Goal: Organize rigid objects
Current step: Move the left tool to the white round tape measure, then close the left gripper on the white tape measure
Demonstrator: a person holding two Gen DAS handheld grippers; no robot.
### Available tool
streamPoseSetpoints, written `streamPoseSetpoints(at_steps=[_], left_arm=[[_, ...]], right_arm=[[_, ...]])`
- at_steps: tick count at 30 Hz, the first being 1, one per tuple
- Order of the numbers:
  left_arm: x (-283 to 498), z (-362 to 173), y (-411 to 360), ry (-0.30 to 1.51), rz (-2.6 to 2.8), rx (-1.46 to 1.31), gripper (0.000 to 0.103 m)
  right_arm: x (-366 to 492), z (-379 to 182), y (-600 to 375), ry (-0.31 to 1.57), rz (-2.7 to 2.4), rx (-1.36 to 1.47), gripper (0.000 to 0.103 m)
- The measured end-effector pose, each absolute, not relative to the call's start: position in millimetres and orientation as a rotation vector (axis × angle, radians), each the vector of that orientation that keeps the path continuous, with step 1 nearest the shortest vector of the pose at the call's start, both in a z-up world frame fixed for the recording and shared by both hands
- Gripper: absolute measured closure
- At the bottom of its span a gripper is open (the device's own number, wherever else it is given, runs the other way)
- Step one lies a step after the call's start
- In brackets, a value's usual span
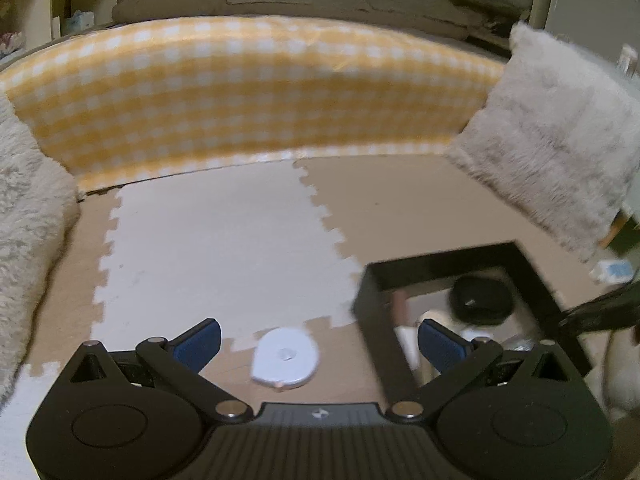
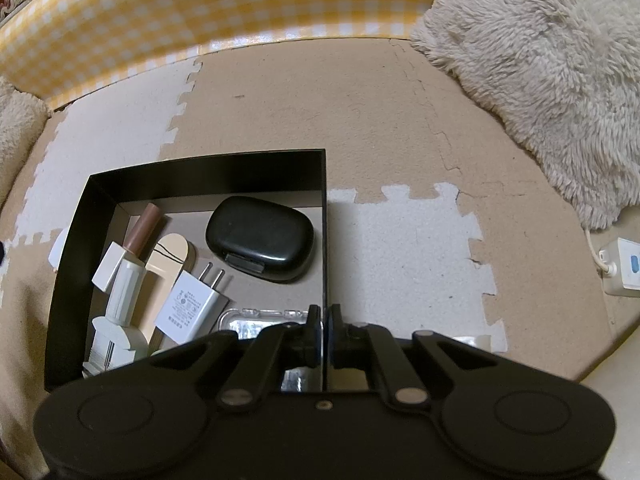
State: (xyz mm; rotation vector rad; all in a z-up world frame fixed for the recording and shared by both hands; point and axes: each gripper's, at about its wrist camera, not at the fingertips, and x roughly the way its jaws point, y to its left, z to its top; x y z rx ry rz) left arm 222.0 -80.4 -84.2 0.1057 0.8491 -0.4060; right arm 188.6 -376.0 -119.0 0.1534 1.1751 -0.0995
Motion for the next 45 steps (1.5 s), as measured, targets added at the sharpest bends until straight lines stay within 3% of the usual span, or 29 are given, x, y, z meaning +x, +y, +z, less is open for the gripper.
streamPoseSetpoints(at_steps=[15,26,36,45], left_arm=[[236.9,-140.0,-69.1,0.939,-0.38,0.141,0.001],[246.9,-155.3,-77.4,0.934,-0.402,0.13,0.023],[251.3,-160.1,-78.2,0.926,-0.429,0.118,0.032],[254.6,-161.9,-77.5,0.934,-0.425,0.108,0.041]], right_arm=[[188.2,-118.4,-376.4,1.176,-0.1,0.161,0.099],[186.9,-123.8,-383.3,1.208,-0.082,0.208,0.098],[183.6,-124.8,-386.0,1.243,-0.044,0.257,0.089],[187.2,-132.8,-378.5,1.305,-0.043,0.2,0.091]])
